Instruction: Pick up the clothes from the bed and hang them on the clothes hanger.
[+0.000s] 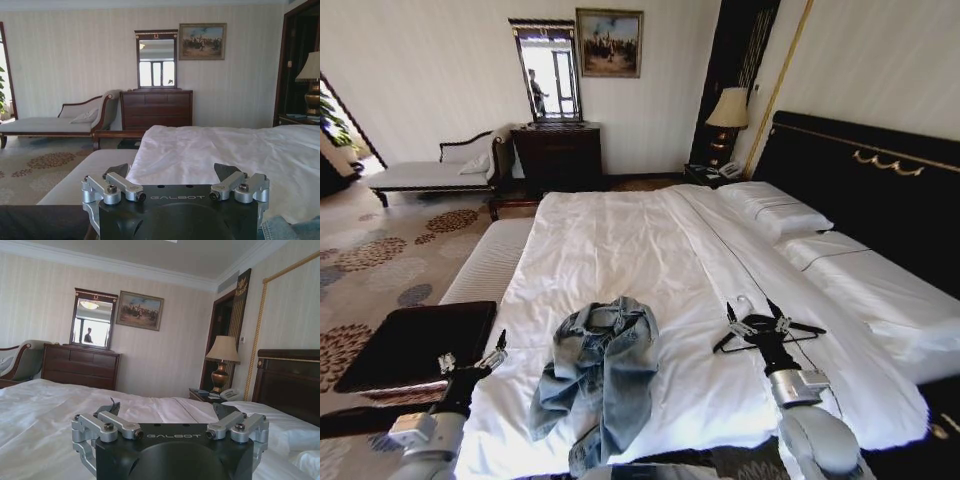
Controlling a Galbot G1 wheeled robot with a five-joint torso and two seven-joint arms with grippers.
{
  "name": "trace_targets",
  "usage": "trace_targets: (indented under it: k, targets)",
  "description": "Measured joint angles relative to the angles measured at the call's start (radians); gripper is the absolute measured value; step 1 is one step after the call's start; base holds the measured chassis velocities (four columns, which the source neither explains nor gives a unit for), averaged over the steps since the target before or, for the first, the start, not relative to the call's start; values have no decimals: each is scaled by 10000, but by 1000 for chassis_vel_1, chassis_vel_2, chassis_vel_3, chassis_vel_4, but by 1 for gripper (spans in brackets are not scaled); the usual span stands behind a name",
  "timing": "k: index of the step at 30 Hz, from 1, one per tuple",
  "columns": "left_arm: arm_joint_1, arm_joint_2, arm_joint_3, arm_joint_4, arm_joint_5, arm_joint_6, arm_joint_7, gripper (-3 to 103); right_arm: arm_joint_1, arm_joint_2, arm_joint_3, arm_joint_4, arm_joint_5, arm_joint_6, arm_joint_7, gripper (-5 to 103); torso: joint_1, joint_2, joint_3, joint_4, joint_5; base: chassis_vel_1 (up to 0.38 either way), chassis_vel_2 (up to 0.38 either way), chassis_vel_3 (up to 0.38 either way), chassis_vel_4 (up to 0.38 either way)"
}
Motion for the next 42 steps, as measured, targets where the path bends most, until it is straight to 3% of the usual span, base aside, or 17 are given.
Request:
trace_targets:
  k: [8, 12, 13, 15, 17, 19, 20, 21, 22, 24, 25, 26, 31, 38, 42]
  targets:
    - [272, 17, 151, 445, -549, -23, -105, 96, -620, 561, -368, 592, 930, -627, -34, 100, -38, 16, -13, 0, -3, -9, 0, 0, -3]
    - [283, 119, 354, 989, -1073, 54, -243, 96, -846, 1403, -829, 1159, 2090, -1795, -96, 100, -34, 15, -11, -4, -4, 16, -12, -8, 10]
    - [283, 119, 354, 989, -1073, 54, -243, 96, -846, 1403, -829, 1159, 2090, -1795, -96, 100, -34, 15, -11, -4, -4, 0, 0, 0, 0]
    - [307, 17, 469, 1170, -1103, 43, -319, 96, -639, 2103, -1066, 1390, 2768, -2490, -58, 100, -21, 8, -6, -3, -5, 0, 0, 0, 0]
    - [366, -260, 534, 1248, -1100, 3, -427, 96, 42, 3349, -1400, 1505, 3791, -3412, -15, 100, -11, 3, -3, 2, -1, 0, 0, 0, 0]
    - [384, -320, 537, 1248, -1099, -6, -441, 96, 315, 3735, -1507, 1506, 4134, -3672, -17, 100, -12, 3, -3, 2, 2, 0, 0, 0, 0]
    - [435, -447, 537, 1246, -1085, -34, -480, 96, 1095, 4615, -1765, 1494, 5053, -4426, -107, 100, -12, 3, -3, 1, -1, 0, 0, 0, 0]
    - [464, -519, 538, 1235, -1062, -52, -493, 96, 1604, 5088, -2062, 1442, 5554, -4740, -138, 100, -14, 4, -4, 3, 1, 0, 0, 0, 0]
    - [464, -519, 538, 1235, -1062, -52, -493, 96, 1604, 5088, -2062, 1442, 5554, -4740, -138, 100, -14, 4, -4, 3, 1, 0, 0, 0, 0]
    - [492, -598, 538, 1226, -1024, -69, -501, 96, 2661, 5801, -2826, 1254, 6065, -5134, -217, 100, -18, 5, -4, -1, 3, 0, 0, 0, 0]
    - [500, -691, 536, 1221, -957, -75, -508, 96, 4019, 6430, -3874, 970, 6284, -5374, -279, 100, -20, 8, -6, 6, -11, 0, 0, 0, 0]
    - [497, -735, 536, 1221, -932, -74, -511, 96, 4581, 6629, -4406, 818, 6379, -5475, -326, 100, -21, 7, -6, 8, -6, 0, 0, 0, 0]
    - [468, -950, 580, 1182, -784, -65, -529, 96, 5598, 6707, -5028, 396, 6299, -5709, -642, 100, -17, 6, -5, 1, -5, 0, 0, 0, 0]
    - [324, -977, 690, 1163, -613, 145, -529, 96, 5908, 6094, -5063, -372, 5881, -6296, -1038, 100, -21, 7, -6, -1, -1, 0, 0, 0, 0]
    - [219, -982, 670, 1077, -567, 260, -555, 96, 5980, 6399, -5026, -862, 6109, -6138, -1066, 100, -20, 7, -6, 2, -3, 0, 0, 0, 0]
